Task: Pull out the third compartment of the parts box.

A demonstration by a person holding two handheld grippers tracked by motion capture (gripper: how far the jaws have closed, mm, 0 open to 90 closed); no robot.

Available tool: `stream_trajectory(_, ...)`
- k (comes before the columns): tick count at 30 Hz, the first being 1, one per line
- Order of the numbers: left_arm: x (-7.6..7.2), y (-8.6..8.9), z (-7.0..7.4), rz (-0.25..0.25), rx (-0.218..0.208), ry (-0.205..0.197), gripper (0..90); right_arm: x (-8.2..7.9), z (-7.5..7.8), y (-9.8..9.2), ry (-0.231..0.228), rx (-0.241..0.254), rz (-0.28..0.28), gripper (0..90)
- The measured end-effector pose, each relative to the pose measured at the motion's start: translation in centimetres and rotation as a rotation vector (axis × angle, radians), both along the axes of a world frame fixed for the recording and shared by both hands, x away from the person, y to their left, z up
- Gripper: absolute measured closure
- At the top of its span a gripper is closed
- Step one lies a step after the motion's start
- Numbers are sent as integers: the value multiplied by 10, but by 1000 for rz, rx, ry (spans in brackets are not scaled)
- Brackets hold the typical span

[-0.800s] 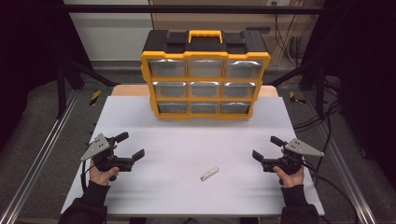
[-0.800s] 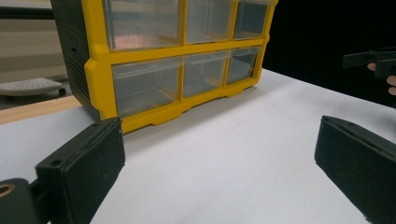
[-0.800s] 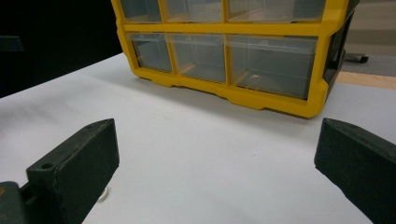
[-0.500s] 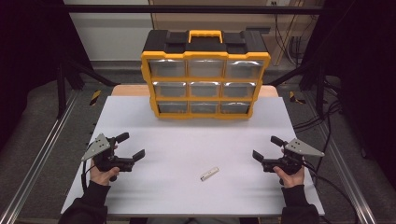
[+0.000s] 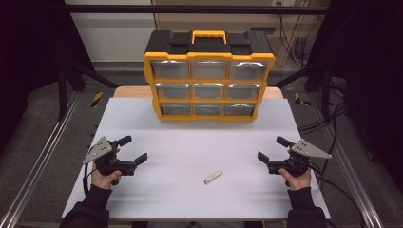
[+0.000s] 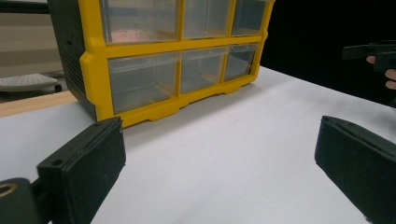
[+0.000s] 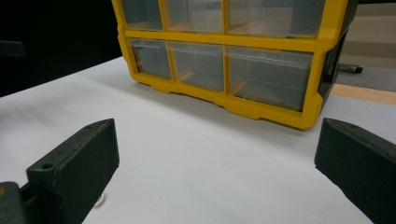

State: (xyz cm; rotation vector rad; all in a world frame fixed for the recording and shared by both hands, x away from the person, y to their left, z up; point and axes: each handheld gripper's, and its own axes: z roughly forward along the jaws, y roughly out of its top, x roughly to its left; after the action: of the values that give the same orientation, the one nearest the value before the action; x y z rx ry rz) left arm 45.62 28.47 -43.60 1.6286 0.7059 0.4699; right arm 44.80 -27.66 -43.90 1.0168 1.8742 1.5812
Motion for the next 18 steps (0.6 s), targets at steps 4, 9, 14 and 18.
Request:
stream_trajectory(4, 0, 0, 0, 1, 1, 0, 15, 0, 3, 1, -10, -13, -2, 2)
stream_trajectory(9, 0, -1, 0, -2, 9, 3, 15, 1, 7, 2, -18, -6, -2, 2)
stream_trajectory(14, 0, -1, -1, 0, 8, 6, 16, 2, 15, 4, -39, -9, -6, 2)
stream_trajectory(18, 1, -2, -1, 0, 12, 8, 16, 3, 19, 5, -47, -10, -11, 2)
